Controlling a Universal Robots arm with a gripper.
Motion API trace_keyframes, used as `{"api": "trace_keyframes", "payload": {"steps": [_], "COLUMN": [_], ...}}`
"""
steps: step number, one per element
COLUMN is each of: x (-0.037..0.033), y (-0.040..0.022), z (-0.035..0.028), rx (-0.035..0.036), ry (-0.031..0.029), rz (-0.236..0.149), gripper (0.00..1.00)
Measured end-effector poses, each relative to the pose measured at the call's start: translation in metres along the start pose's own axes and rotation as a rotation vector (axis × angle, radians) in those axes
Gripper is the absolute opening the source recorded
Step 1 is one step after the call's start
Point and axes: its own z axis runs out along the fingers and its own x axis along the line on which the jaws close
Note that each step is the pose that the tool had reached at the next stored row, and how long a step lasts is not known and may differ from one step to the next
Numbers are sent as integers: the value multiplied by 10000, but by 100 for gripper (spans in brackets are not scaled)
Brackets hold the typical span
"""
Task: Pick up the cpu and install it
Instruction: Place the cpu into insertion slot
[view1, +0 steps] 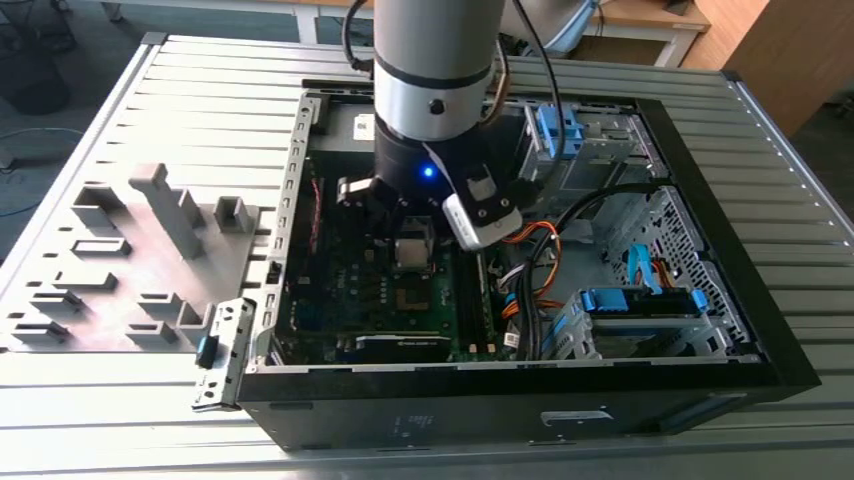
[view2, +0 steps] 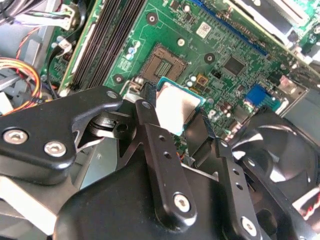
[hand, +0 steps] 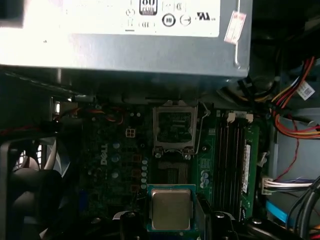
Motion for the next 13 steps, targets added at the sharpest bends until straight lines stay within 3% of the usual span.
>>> {"api": "trace_keyframes", "payload": {"steps": [13], "x": [4], "y": [-52], "z": [238], "rx": [0], "ry": [0], "rz": [0], "gripper": [47]}}
